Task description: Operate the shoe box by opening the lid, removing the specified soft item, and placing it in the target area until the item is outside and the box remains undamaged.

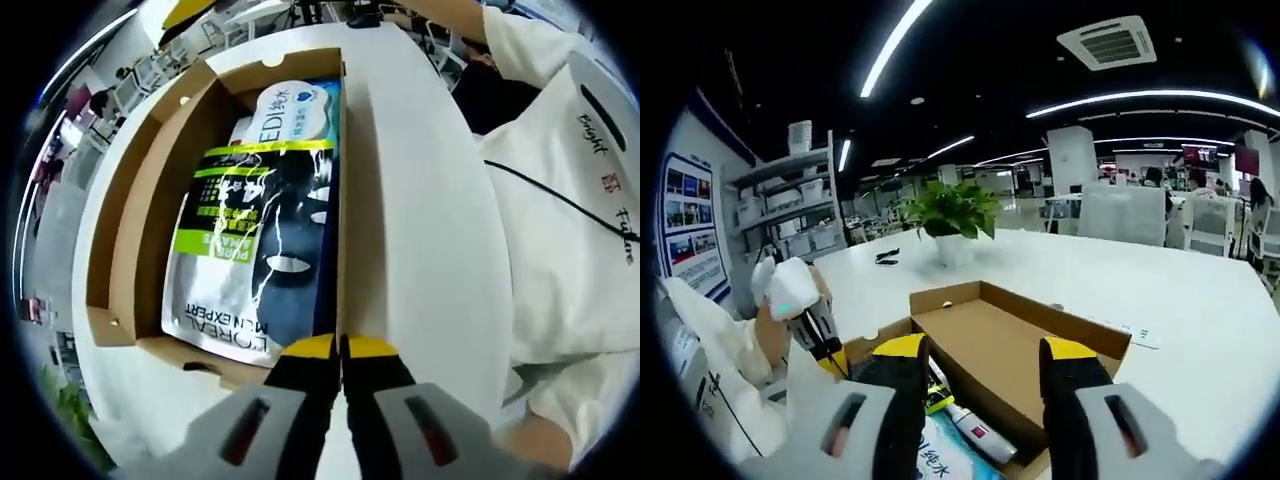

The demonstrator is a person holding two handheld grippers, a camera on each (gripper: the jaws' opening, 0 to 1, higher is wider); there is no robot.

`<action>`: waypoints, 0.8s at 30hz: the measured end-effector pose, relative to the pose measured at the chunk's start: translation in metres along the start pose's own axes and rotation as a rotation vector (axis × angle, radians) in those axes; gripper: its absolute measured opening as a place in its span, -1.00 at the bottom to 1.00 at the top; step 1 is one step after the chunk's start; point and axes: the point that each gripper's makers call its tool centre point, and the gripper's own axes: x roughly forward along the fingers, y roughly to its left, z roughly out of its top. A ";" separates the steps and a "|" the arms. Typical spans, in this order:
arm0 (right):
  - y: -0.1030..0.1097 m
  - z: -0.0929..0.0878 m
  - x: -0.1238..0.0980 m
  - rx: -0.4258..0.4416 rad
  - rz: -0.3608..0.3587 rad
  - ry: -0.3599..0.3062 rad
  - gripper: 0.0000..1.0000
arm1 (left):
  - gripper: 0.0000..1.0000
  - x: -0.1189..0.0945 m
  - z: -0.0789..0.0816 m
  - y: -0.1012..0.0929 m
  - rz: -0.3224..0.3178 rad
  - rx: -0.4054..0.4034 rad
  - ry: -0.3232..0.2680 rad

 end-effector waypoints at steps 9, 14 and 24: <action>-0.007 -0.013 -0.009 -0.089 -0.077 0.116 -0.37 | -0.98 0.000 0.000 0.003 -0.022 -0.045 -0.004; 0.000 -0.010 -0.008 -0.071 -0.034 0.093 -0.33 | -0.98 0.000 0.000 0.002 -0.019 -0.029 -0.008; 0.012 -0.026 0.003 0.087 0.042 0.120 -0.26 | -0.98 0.000 0.001 0.002 -0.005 -0.030 -0.015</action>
